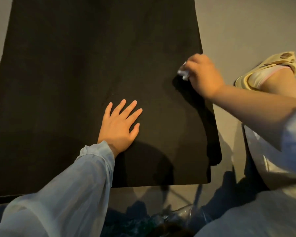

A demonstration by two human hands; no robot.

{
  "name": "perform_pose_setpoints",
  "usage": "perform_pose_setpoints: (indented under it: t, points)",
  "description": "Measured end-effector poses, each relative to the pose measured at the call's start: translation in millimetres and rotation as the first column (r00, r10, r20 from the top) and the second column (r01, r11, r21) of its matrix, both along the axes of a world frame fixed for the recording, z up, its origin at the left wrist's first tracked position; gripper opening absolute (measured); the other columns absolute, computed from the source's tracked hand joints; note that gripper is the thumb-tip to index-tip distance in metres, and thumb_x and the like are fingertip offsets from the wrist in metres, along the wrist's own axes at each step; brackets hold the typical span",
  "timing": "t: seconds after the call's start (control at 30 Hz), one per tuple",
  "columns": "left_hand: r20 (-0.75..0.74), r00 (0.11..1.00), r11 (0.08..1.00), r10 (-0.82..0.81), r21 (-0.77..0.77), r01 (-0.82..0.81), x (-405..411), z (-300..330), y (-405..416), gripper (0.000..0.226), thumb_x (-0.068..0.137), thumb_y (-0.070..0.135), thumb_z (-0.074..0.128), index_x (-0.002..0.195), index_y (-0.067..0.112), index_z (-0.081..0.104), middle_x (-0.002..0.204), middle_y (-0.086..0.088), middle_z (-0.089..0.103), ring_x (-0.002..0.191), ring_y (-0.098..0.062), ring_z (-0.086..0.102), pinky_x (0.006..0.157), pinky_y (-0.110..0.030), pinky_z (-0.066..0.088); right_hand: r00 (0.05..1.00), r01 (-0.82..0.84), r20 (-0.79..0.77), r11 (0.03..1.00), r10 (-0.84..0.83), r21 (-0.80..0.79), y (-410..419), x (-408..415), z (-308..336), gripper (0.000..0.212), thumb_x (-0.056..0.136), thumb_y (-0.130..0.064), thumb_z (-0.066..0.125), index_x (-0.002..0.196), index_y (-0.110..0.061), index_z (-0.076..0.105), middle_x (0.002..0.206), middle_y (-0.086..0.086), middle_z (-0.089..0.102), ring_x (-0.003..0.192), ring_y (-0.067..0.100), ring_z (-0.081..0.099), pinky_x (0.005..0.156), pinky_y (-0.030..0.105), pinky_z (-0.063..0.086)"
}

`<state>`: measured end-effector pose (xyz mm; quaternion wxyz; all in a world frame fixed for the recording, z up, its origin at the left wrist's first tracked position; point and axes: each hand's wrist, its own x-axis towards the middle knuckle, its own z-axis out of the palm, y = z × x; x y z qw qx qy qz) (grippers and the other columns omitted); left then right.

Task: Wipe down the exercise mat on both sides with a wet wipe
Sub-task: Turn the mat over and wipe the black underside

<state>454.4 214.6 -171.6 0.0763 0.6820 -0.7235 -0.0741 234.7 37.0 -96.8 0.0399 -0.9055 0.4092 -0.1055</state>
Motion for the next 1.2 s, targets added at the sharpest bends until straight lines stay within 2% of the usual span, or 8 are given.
perform_pose_setpoints:
  t: [0.13, 0.2, 0.53, 0.77, 0.87, 1.0, 1.07, 1.2]
  points:
    - [0.007, 1.000, 1.000, -0.001, -0.004, 0.001, 1, -2, 0, 0.046, 0.090, 0.037, 0.046, 0.135, 0.028, 0.049, 0.148, 0.003, 0.039, 0.139, -0.027, 0.029, 0.114, -0.044, 0.003, 0.940, 0.329, -0.111, 0.942, -0.321, 0.062, -41, 9, -23, 0.022, 0.092, -0.005, 0.049, 0.109, -0.002, 0.063, 0.115, 0.022, 0.054, 0.106, 0.040, 0.050, 0.086, 0.040, 0.040]
    - [0.013, 1.000, 1.000, -0.006, -0.003, 0.006, 1, -1, 0, 0.046, 0.089, 0.035, 0.050, 0.134, 0.028, 0.050, 0.147, 0.002, 0.039, 0.139, -0.027, 0.029, 0.114, -0.045, 0.004, 0.928, 0.348, -0.182, 0.931, -0.325, 0.110, -34, 13, -33, 0.023, 0.090, -0.006, 0.050, 0.108, -0.005, 0.063, 0.112, 0.020, 0.056, 0.103, 0.040, 0.053, 0.085, 0.039, 0.042]
    - [0.012, 1.000, 0.999, -0.023, -0.025, 0.023, 2, 0, -1, 0.044, 0.090, 0.035, 0.048, 0.132, 0.024, 0.053, 0.145, -0.002, 0.043, 0.136, -0.031, 0.034, 0.111, -0.048, 0.010, 0.956, -0.074, -0.235, 0.921, 0.174, 0.382, 104, -31, -30, 0.024, 0.084, -0.004, 0.057, 0.106, -0.011, 0.065, 0.103, 0.010, 0.062, 0.095, 0.030, 0.059, 0.080, 0.037, 0.046]
    - [0.092, 0.996, 1.000, -0.022, 0.015, 0.021, -3, 4, 1, 0.044, 0.093, 0.034, 0.045, 0.135, 0.024, 0.049, 0.148, -0.002, 0.039, 0.138, -0.032, 0.029, 0.112, -0.050, 0.008, 0.798, -0.253, -0.302, 0.745, 0.522, 0.618, 173, -61, -22, 0.038, 0.090, -0.018, 0.057, 0.127, -0.023, 0.054, 0.124, 0.001, 0.053, 0.113, 0.018, 0.051, 0.095, 0.029, 0.042]
    - [0.160, 0.986, 0.998, 0.043, 0.033, -0.048, -22, 12, -6, 0.042, 0.089, 0.033, 0.047, 0.129, 0.022, 0.055, 0.144, -0.004, 0.044, 0.136, -0.030, 0.031, 0.111, -0.054, 0.009, 0.716, -0.346, -0.282, 0.676, 0.639, 0.651, 182, -63, -4, 0.038, 0.082, -0.017, 0.069, 0.118, -0.019, 0.060, 0.117, 0.003, 0.058, 0.108, 0.022, 0.055, 0.087, 0.030, 0.045]
    - [0.132, 0.990, 0.994, -0.045, 0.104, 0.031, -51, 9, -20, 0.055, 0.090, 0.052, 0.021, 0.141, 0.036, 0.036, 0.153, 0.000, 0.026, 0.143, -0.028, 0.012, 0.107, -0.065, -0.001, 0.889, -0.368, -0.108, 0.835, 0.445, 0.410, 146, -64, 20, 0.032, 0.064, -0.002, 0.077, 0.092, -0.012, 0.067, 0.093, 0.007, 0.064, 0.083, 0.022, 0.063, 0.071, 0.023, 0.047]
    - [0.222, 0.969, 0.987, -0.109, 0.141, 0.079, -54, -6, -21, 0.062, 0.086, 0.059, 0.002, 0.146, 0.043, 0.010, 0.158, 0.005, 0.008, 0.145, -0.028, -0.004, 0.102, -0.068, -0.009, 0.978, -0.187, -0.033, 0.933, 0.207, 0.309, 106, -59, 25, 0.029, 0.068, 0.009, 0.070, 0.091, -0.006, 0.065, 0.094, 0.013, 0.062, 0.085, 0.029, 0.062, 0.072, 0.027, 0.043]
    - [0.250, 0.966, 0.989, -0.065, 0.146, 0.029, -53, -16, -25, 0.067, 0.080, 0.062, -0.004, 0.144, 0.046, 0.010, 0.157, 0.010, 0.010, 0.144, -0.024, -0.003, 0.100, -0.064, -0.018, 0.980, 0.188, 0.049, 0.975, -0.195, 0.119, 22, -54, 12, 0.024, 0.079, 0.010, 0.053, 0.100, -0.001, 0.061, 0.104, 0.019, 0.057, 0.098, 0.035, 0.054, 0.077, 0.028, 0.036]
